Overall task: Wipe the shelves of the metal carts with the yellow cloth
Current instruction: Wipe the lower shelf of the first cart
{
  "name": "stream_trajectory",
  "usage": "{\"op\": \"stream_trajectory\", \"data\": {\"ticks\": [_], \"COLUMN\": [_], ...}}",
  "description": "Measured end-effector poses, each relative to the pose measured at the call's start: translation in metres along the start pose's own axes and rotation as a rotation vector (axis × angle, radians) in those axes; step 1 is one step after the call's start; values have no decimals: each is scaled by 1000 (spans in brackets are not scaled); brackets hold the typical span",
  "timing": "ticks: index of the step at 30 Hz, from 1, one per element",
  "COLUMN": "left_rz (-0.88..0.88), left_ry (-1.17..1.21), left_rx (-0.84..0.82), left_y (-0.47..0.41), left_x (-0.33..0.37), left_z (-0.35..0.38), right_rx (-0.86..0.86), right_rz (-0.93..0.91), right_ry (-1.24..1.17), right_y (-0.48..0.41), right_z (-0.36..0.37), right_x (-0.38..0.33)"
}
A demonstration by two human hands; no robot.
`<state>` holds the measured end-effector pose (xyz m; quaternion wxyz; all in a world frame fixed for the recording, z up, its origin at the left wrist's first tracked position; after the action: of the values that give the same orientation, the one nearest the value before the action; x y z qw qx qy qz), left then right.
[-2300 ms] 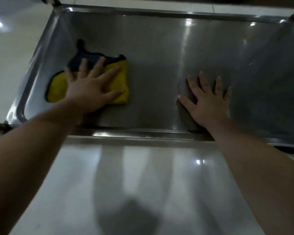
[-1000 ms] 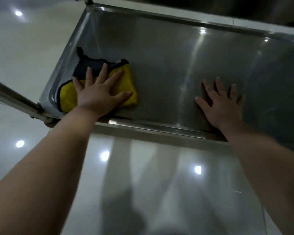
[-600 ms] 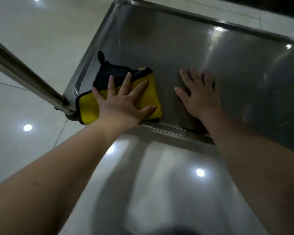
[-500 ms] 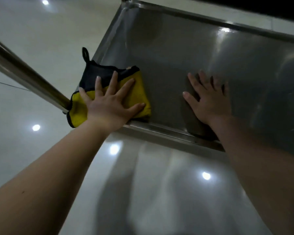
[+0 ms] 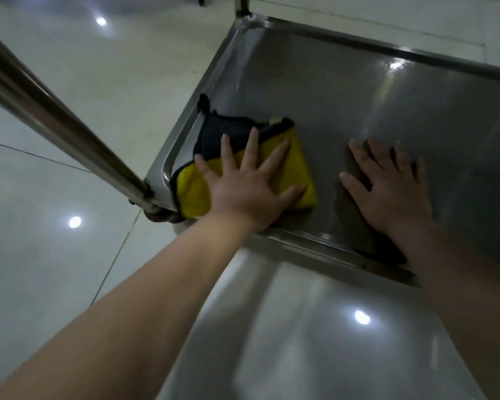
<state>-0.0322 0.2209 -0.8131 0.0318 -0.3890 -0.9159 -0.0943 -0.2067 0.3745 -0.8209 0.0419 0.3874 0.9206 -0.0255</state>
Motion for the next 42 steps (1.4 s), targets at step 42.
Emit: {"op": "stream_trajectory", "data": {"ticks": [42], "left_rz": [279], "left_ry": [-113], "left_rx": [-34], "left_y": [-7], "left_x": [8], "left_z": [-6], "right_rx": [-25], "right_rz": [-6], "right_ry": [15], "right_y": [2], "right_z": [-2], "right_x": [-11]}}
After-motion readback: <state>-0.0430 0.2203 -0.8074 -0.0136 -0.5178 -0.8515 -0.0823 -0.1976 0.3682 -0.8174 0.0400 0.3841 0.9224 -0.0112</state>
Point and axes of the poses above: each hand's wrist, its own y-axis away from the middle knuckle, its own z-axis out of the palm, x = y × z, the point moved 10 cm from there along -y, towards the middle knuckle, and after that the axes turned 8 degrees about x, right-handed, at the moved point
